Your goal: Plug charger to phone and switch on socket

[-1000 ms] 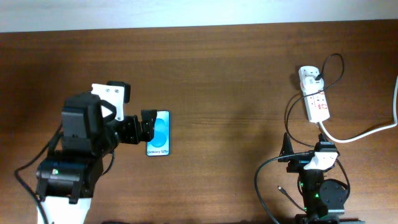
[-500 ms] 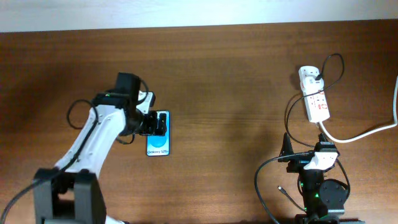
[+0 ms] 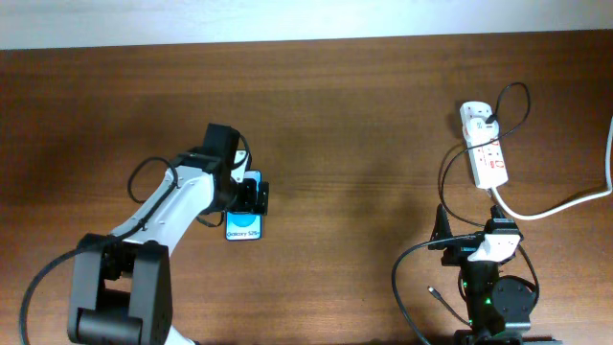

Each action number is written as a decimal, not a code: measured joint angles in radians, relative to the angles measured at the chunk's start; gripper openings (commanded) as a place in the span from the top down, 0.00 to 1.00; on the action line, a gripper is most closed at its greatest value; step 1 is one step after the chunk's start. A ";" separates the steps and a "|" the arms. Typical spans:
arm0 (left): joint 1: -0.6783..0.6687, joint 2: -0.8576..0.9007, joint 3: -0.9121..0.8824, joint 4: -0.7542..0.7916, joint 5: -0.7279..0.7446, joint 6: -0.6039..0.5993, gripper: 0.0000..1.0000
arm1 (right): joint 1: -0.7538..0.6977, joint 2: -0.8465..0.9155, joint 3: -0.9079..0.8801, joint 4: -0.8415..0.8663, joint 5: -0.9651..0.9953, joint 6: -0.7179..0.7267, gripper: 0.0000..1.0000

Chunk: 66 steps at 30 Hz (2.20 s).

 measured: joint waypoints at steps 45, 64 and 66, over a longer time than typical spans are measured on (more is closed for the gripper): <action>-0.060 -0.036 -0.211 0.337 -0.155 -0.105 0.50 | 0.000 0.000 0.000 0.000 0.000 0.000 0.02; -0.060 -0.164 0.072 -0.103 0.042 -0.223 0.60 | 0.000 0.000 0.000 0.000 0.000 0.000 0.02; -0.060 -0.251 0.076 -0.112 0.105 -0.310 0.61 | 0.000 0.000 0.000 0.000 0.000 0.000 0.02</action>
